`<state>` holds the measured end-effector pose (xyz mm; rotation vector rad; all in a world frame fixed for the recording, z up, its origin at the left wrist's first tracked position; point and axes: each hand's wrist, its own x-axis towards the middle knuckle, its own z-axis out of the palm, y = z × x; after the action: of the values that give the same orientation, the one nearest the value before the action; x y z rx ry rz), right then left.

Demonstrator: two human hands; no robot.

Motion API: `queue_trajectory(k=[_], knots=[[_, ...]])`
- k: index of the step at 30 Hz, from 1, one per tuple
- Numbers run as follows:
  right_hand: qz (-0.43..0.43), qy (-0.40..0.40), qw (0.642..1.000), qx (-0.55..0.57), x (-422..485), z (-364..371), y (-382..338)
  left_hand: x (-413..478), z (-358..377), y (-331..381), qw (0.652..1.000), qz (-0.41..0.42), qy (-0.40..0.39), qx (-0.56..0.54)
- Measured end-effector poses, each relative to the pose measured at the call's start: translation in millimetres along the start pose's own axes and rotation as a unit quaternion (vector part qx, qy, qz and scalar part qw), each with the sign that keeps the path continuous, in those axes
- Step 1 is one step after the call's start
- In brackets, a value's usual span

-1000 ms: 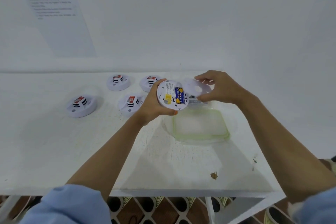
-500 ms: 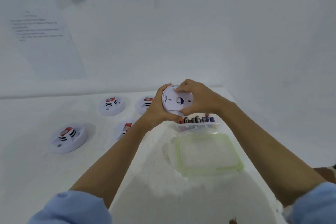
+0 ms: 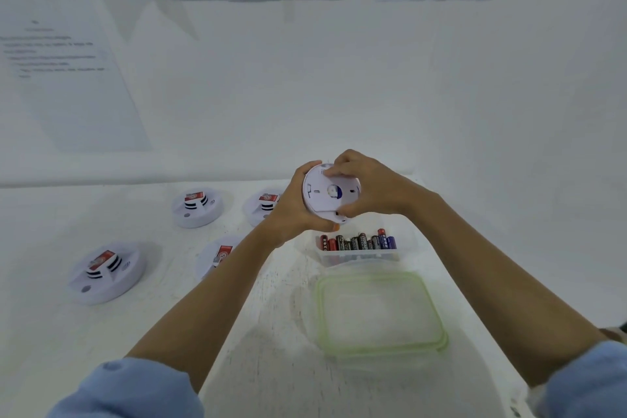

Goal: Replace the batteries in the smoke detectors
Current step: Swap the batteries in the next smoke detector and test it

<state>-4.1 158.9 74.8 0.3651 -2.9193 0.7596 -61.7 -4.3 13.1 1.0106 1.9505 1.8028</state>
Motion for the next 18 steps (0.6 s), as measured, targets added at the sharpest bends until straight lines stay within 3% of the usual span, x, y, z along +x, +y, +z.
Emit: queue_trajectory(k=[18], knots=[[-0.035, -0.015, 0.999, 0.016, 0, 0, 17, 5, 5, -7, 0.999, 0.005, 0.035, 0.007]])
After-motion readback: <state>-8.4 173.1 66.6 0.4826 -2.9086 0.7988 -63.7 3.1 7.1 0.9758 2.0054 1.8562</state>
